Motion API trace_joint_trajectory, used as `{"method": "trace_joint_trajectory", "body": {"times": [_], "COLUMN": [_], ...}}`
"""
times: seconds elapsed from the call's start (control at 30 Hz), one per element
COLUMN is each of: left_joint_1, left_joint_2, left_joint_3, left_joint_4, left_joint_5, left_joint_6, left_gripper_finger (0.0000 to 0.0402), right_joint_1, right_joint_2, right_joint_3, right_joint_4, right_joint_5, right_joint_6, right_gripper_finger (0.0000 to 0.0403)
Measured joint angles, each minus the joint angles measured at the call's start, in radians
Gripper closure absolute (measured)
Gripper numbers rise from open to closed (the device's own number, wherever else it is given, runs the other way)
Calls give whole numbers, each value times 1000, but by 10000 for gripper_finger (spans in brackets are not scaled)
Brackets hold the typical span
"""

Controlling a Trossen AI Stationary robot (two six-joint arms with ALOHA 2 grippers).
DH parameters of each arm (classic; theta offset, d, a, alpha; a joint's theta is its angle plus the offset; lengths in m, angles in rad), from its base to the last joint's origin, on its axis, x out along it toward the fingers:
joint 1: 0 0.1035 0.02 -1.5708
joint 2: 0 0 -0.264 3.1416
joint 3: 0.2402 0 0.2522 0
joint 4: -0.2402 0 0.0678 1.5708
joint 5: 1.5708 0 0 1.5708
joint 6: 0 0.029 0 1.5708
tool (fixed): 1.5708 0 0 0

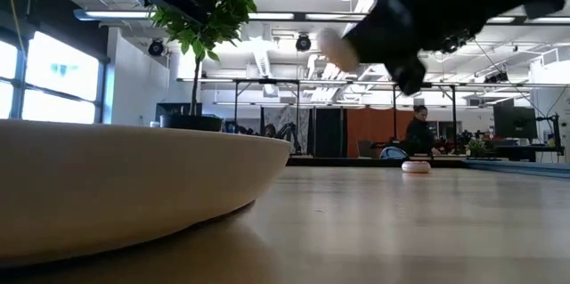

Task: Pick & Place donuts
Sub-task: Put the small yellow donut on the light brown plate

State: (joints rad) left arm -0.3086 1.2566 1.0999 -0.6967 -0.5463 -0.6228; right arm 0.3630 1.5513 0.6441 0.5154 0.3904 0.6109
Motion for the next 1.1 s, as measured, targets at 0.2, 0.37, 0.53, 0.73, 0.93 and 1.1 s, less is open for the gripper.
{"method": "trace_joint_trajectory", "body": {"times": [0.2, 0.37, 0.53, 0.73, 0.93, 1.1], "left_joint_1": [-46, -111, -176, -205, -203, -202], "left_joint_2": [86, 188, 274, 341, 353, 353], "left_joint_3": [0, -2, 0, 0, 1, 1], "left_joint_4": [42, 169, 263, 239, 257, 263], "left_joint_5": [131, 202, 282, 251, 263, 304], "left_joint_6": [15, 19, 32, -11, -20, -55], "left_gripper_finger": [234, 234, 234, 234, 234, 234], "right_joint_1": [-29, -33, -39, -44, -49, -49], "right_joint_2": [240, 385, 460, 466, 467, 467], "right_joint_3": [160, 358, 535, 596, 602, 602], "right_joint_4": [6, -89, -251, -295, -308, -313], "right_joint_5": [-132, -337, -347, -346, -348, -447], "right_joint_6": [-13, -50, -119, -149, -149, -148], "right_gripper_finger": [393, 396, 378, 359, 356, 351]}}
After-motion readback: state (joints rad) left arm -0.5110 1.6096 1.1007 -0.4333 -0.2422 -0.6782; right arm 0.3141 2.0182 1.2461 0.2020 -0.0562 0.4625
